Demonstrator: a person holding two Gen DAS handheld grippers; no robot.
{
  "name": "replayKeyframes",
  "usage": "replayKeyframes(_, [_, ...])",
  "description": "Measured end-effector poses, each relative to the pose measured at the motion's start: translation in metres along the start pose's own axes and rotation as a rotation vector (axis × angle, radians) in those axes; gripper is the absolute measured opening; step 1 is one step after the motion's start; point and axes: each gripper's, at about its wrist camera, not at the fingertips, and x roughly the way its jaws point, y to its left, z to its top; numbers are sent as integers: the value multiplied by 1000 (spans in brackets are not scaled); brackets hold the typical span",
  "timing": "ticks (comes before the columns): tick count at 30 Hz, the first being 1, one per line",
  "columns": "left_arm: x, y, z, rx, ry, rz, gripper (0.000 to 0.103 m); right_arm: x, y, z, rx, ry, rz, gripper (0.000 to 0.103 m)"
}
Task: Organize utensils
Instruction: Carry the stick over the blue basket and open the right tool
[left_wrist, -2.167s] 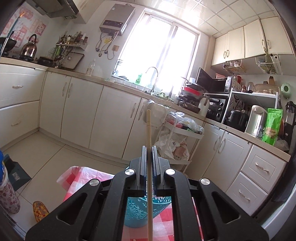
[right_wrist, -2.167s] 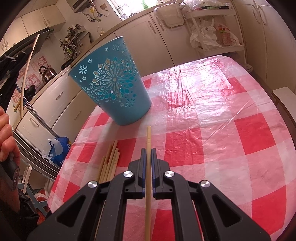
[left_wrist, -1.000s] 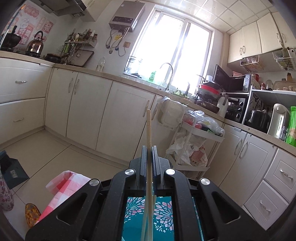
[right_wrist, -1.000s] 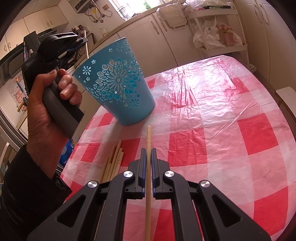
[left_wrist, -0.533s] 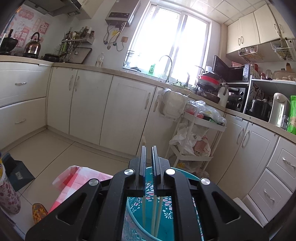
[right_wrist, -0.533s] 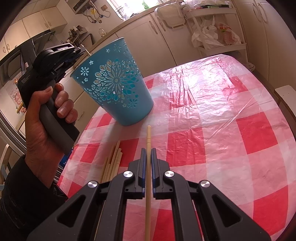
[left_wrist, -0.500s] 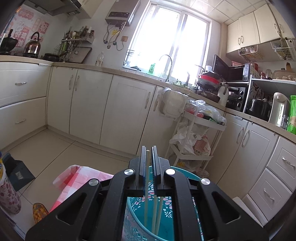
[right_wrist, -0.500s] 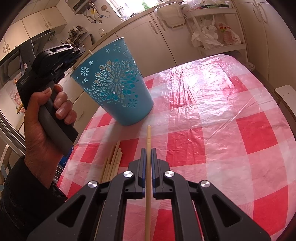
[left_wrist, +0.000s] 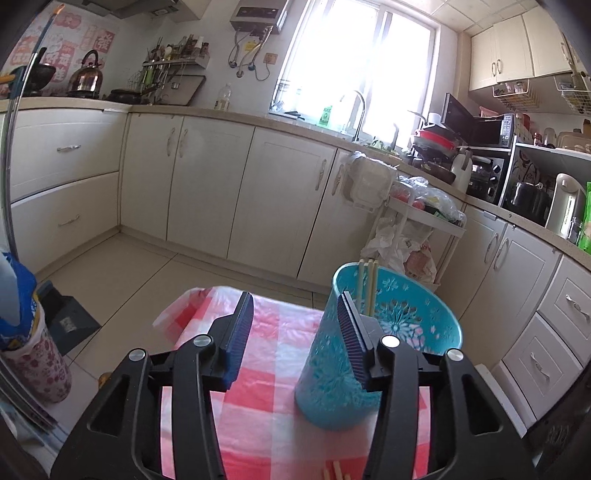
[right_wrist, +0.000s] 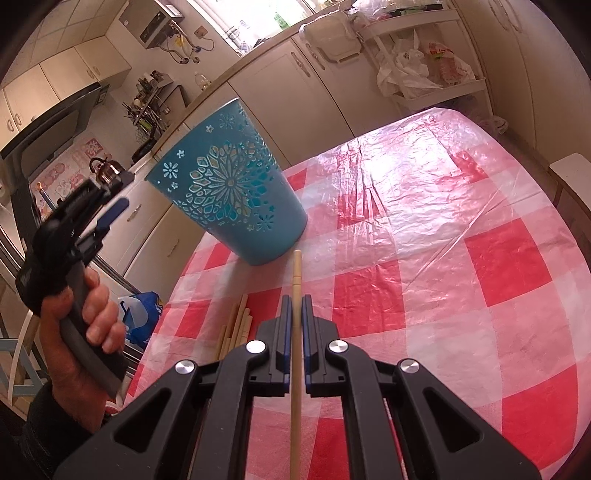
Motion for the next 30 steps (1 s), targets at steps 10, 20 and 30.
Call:
replayKeyframes(10, [-10,44,-77,-86,185,12,52,-31,38,35,1,-125,118,6])
replayKeyframes(20, [-12,57,-88,-174,181,-38,59,-32,130,157,-169,-396,165,6])
replayKeyframes(30, [-11,71,-90,-241,177,-74,60,56,154,214,-230,-435,-30,6])
